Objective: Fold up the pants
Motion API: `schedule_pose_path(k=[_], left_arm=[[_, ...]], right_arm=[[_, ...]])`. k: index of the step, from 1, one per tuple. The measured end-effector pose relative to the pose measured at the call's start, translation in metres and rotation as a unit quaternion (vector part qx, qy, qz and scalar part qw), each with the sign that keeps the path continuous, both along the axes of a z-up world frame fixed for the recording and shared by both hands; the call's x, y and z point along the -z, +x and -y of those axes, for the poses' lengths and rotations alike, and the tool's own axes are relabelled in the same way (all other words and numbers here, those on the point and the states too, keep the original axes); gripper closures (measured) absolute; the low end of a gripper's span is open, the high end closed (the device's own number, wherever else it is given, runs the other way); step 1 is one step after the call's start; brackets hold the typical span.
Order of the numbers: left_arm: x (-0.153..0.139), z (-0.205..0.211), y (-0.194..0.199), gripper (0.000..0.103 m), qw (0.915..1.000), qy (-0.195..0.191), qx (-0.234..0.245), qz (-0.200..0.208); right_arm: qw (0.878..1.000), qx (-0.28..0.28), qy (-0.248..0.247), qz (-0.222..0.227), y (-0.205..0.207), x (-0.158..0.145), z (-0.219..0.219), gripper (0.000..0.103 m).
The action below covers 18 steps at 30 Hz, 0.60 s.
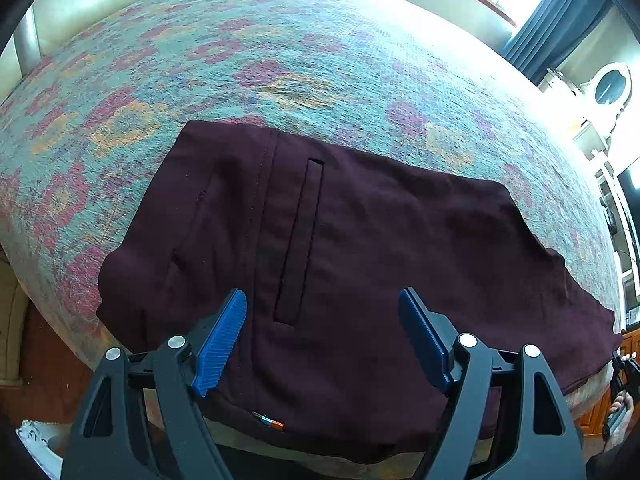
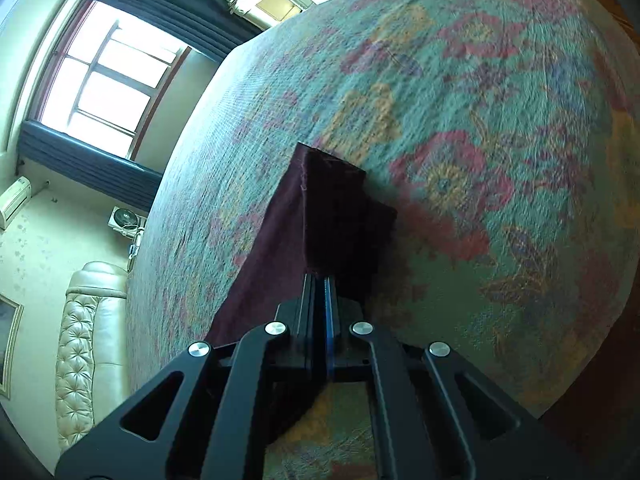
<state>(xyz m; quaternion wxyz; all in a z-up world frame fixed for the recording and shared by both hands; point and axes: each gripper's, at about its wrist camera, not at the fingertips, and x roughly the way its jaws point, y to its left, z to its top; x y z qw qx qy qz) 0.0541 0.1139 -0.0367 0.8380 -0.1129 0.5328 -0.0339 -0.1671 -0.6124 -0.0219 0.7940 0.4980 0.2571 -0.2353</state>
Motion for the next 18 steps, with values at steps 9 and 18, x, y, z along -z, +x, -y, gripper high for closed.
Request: schedule_pose_path(k=[9,18], left_arm=[[0.000,0.000,-0.002,0.025,1.0000,-0.005,-0.006,0.003],[0.001,0.001,-0.004,0.023,1.0000,-0.004,-0.004,0.006]], right_arm=[[0.999,0.015,0.020,0.037,-0.016,0.003,-0.006,0.100],[0.988,0.062,0.110,0.089,-0.053,0.039,0.011,0.089]])
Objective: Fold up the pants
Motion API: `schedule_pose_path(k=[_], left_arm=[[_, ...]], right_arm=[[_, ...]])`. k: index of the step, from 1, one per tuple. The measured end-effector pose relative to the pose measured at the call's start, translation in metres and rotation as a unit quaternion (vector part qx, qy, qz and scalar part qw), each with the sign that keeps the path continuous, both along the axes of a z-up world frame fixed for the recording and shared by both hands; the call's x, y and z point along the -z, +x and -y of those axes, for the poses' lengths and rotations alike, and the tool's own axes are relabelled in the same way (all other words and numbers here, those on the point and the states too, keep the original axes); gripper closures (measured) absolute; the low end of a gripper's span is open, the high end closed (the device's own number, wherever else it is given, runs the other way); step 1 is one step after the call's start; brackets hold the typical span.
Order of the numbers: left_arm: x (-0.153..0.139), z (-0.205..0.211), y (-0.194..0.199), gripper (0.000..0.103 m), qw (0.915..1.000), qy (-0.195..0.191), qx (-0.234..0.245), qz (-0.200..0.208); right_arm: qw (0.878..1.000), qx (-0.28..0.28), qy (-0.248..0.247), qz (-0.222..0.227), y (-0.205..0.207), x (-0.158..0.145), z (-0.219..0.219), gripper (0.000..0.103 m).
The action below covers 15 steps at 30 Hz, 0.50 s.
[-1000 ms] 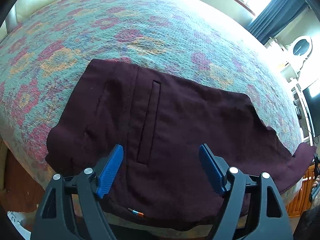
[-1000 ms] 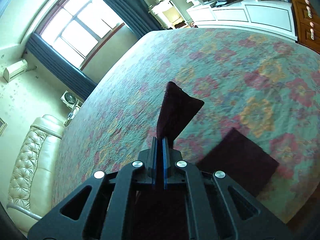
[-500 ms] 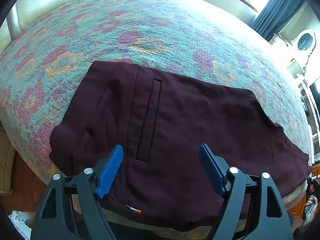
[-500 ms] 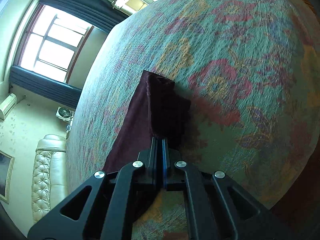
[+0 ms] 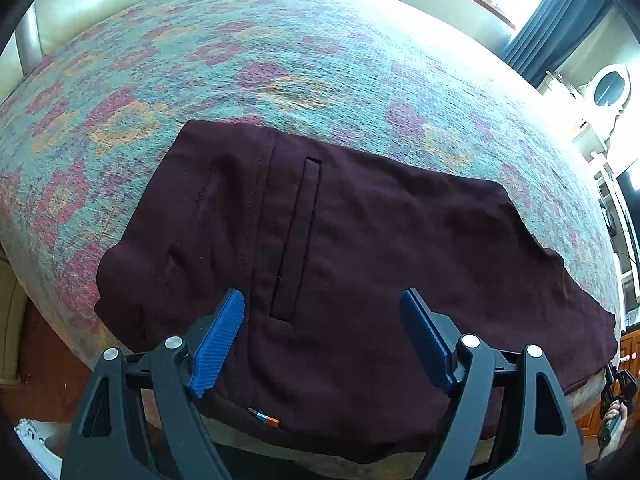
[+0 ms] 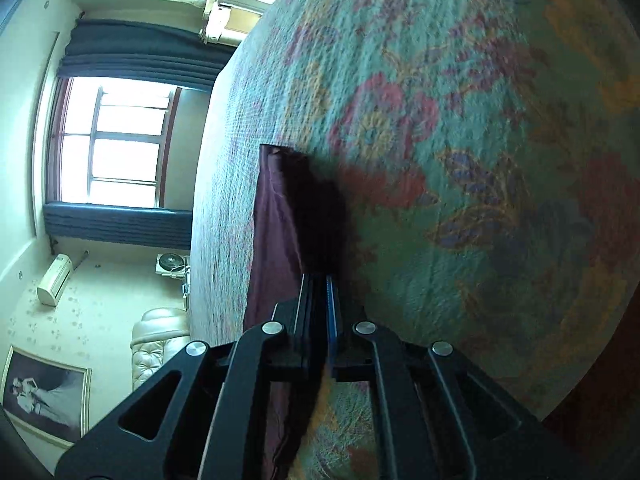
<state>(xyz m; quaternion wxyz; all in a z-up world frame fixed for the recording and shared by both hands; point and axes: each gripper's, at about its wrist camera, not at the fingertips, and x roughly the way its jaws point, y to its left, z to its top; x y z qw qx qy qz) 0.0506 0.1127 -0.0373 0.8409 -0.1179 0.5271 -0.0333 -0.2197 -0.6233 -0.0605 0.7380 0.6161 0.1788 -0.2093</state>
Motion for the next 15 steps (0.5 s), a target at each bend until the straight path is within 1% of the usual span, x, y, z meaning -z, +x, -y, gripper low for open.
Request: schedule_pose_path(k=[1,2,3,4,6,11,12,13,14,15], left_arm=[[0.000,0.000,0.000,0.023,1.0000,0.000,0.000,0.000],[0.000,0.000,0.000,0.023,1.0000,0.000,0.000,0.000],[0.000,0.001,0.000,0.023,1.0000,0.000,0.000,0.000],[0.000,0.001,0.000,0.023,1.0000,0.001,0.000,0.000],[0.000,0.001,0.000,0.023,1.0000,0.001,-0.002,0.000],[0.000,0.003,0.001,0.022,0.9999,0.005,-0.009,0.000],[0.000,0.003,0.002,0.022,0.9999,0.005,-0.010,0.000],[0.000,0.003,0.002,0.022,0.9999,0.006,-0.011,0.001],[0.000,0.004,0.002,0.022,0.9999,0.008,-0.011,0.001],[0.000,0.005,0.002,0.022,0.9999,0.011,-0.010,0.002]], right_arm=[[1.000,0.000,-0.001,0.010,-0.003,0.000,0.003,0.076],[1.000,-0.001,0.001,0.022,-0.005,0.000,0.006,0.070],[0.999,-0.002,0.002,0.033,-0.006,0.000,0.009,0.061],[0.999,-0.005,-0.002,0.039,-0.006,-0.001,0.011,0.055],[0.999,-0.018,-0.013,0.039,0.002,-0.004,0.013,0.049],[0.998,-0.031,-0.053,0.015,0.030,-0.012,0.019,0.048],[0.997,-0.038,-0.061,0.004,0.037,-0.014,0.020,0.049],[0.996,-0.047,-0.071,-0.005,0.043,-0.017,0.019,0.059],[0.994,-0.066,-0.081,-0.016,0.052,-0.020,0.018,0.073],[0.991,-0.082,-0.095,-0.034,0.059,-0.023,0.016,0.094]])
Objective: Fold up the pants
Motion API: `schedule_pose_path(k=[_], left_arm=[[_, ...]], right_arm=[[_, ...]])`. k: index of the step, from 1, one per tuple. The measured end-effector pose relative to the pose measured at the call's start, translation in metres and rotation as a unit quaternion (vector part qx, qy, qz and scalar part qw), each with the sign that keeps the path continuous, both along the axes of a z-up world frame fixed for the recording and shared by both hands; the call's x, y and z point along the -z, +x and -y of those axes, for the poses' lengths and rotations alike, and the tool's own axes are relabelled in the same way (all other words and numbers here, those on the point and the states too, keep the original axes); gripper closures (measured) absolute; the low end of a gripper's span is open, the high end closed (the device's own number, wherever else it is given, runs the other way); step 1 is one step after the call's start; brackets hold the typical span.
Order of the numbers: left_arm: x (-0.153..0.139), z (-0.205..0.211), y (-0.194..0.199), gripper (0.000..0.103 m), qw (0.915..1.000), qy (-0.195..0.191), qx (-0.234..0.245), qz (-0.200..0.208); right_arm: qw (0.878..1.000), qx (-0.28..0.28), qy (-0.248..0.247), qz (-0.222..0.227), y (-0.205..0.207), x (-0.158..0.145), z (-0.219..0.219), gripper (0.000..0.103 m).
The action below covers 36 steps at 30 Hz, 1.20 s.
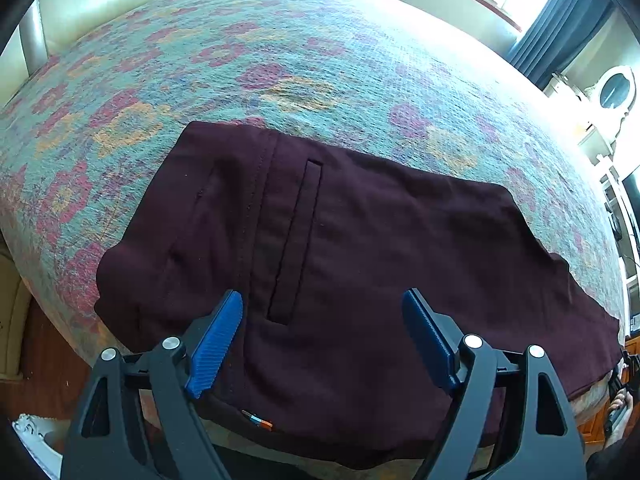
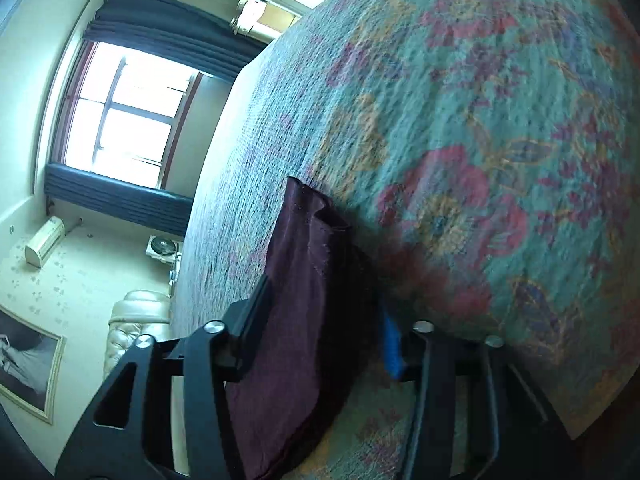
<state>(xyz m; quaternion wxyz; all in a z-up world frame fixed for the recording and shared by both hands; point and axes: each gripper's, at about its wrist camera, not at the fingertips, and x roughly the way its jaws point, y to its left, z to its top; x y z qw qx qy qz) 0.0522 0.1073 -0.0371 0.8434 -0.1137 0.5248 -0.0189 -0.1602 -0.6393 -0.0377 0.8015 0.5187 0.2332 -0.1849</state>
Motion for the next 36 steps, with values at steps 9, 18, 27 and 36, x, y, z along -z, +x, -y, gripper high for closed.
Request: schedule_pose_path(k=[9,18,27,36], left_arm=[[0.000,0.009,-0.001,0.022,0.9999,0.013,0.005,0.003],[-0.008,0.015,-0.007,0.022,0.9992,0.022,0.008,0.032],[-0.024,0.022,-0.012,0.022,0.9959,0.051,0.014,0.074],[-0.015,0.016,-0.010,0.022,0.9966,0.056,0.009,0.061]], right_arm=[[1.000,0.006,-0.011,-0.008,-0.023,0.017,0.010,0.095],[0.998,-0.040,-0.048,-0.023,-0.015,-0.024,0.025,0.083],[0.988,-0.135,-0.038,-0.067,0.029,-0.047,0.072,0.050],[0.952,-0.245,-0.065,-0.171,0.062,-0.037,0.038,0.088]])
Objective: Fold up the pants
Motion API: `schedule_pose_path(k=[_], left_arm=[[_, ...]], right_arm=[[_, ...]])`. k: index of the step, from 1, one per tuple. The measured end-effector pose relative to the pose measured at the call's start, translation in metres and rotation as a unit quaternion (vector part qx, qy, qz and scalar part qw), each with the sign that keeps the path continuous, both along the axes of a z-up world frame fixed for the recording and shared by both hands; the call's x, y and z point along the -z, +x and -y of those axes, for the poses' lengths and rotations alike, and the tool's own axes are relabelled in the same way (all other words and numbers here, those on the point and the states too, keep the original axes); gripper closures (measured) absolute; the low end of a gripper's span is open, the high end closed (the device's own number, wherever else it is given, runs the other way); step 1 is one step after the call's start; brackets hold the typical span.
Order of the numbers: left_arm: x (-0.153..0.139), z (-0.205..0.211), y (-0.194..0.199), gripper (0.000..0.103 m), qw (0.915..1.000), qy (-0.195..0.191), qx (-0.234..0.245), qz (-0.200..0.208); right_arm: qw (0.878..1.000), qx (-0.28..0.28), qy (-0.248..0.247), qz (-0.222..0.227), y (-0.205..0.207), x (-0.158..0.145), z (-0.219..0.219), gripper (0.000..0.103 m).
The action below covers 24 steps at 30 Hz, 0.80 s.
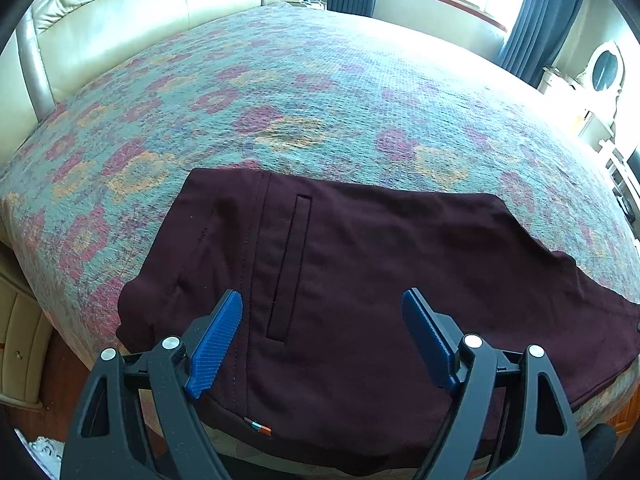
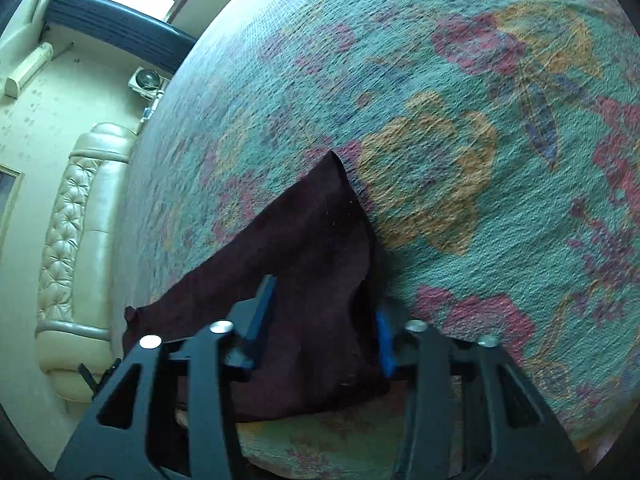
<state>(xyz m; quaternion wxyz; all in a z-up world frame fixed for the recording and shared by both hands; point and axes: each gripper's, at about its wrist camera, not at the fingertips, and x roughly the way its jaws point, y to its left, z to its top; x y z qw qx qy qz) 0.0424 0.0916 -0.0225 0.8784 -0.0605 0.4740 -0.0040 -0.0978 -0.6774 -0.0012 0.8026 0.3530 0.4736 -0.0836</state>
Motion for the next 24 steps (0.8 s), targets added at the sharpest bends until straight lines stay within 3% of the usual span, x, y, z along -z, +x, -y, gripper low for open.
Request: schedule_pose_path(k=[2,6,15,24], left_arm=[[0.002,-0.003,0.002,0.022,1.0000,-0.001,-0.002,-0.006],[0.010,-0.008,0.004,0.022,0.9997,0.002,-0.003,-0.025],[0.021,-0.006,0.006,0.019,0.9990,0.020,0.014,-0.038],[0.024,-0.012,0.008,0.013,0.9993,-0.015,0.008,-0.035]], right_arm=[[0.999,-0.002,-0.046,-0.011,0.002,-0.013,-0.011,0.090],[0.996,0.014,-0.089,-0.022,0.004,-0.034,-0.023,0.092],[0.991,-0.011,-0.131,0.029,0.014,-0.105,-0.073,0.093],[0.985,-0.051,-0.154,0.066,0.029,-0.149,-0.142,0.093]])
